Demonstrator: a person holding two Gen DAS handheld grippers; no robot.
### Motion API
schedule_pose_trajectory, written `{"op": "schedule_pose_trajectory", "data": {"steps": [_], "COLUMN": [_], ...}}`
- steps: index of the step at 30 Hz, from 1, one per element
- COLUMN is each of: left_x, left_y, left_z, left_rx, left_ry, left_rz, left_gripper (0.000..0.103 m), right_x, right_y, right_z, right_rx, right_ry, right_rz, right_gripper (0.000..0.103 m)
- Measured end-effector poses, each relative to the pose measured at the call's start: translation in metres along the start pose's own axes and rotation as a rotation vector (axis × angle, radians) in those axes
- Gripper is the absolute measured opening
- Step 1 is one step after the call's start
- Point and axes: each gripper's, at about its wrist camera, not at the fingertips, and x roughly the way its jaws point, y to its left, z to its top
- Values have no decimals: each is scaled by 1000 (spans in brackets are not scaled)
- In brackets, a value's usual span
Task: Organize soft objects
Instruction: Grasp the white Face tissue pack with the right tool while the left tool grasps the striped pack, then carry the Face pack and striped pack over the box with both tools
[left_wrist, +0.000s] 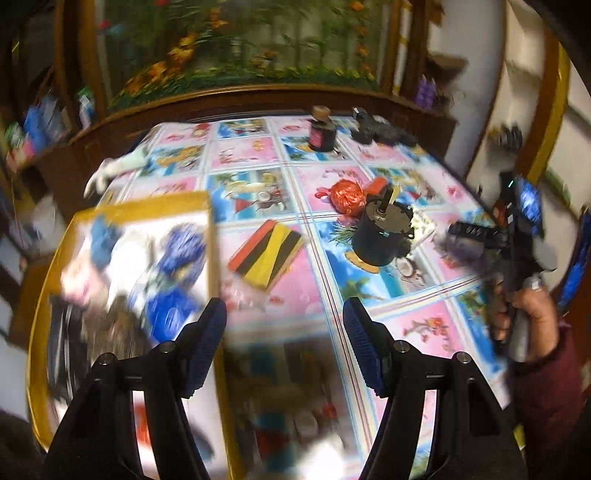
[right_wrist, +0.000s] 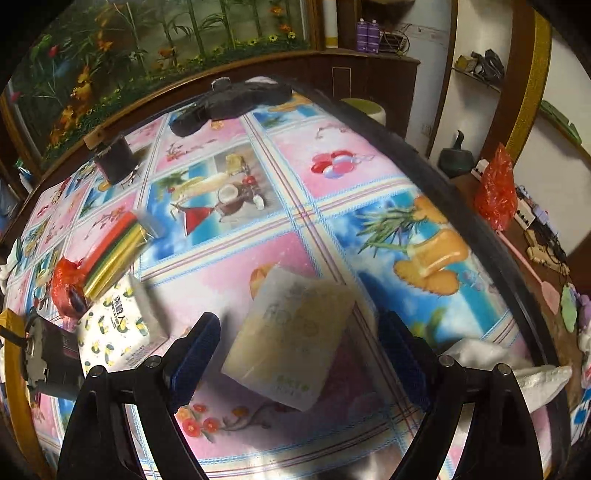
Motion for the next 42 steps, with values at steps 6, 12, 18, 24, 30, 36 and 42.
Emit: {"op": "schedule_pose_trajectory", "data": {"steps": [6,12,18,24,30,36,42], "left_x": [88,129,124,82,21,-26,-80], "left_y": [-10,-11,-8,-17,-11,10,63], "left_z": [39,46,42,14,-4,-23,-39], "left_rx": [172,212,143,102,-38,-173,-280], "left_ry": [137,209,252,234,107,13,-91], "left_rz": [131,182,54,-58,-168,-211,-185], "left_gripper": [64,76,45,40,39,39,39], "right_x": [0,0,-4,-10,-13,-22,-33], "right_y": [3,9,17,18,5,5,20], "right_z": [-10,-14,-17,-21,-20,-22,-31], "right_rx": [-34,-72,-114,-111,-53,-58,-126], "right_ry": [-40,-50,-63,-55,-59,-108,-171], "right_rz": [-4,-36,-13,92,201,190,174], "right_gripper": [83,71,50,49,48,48,48]}}
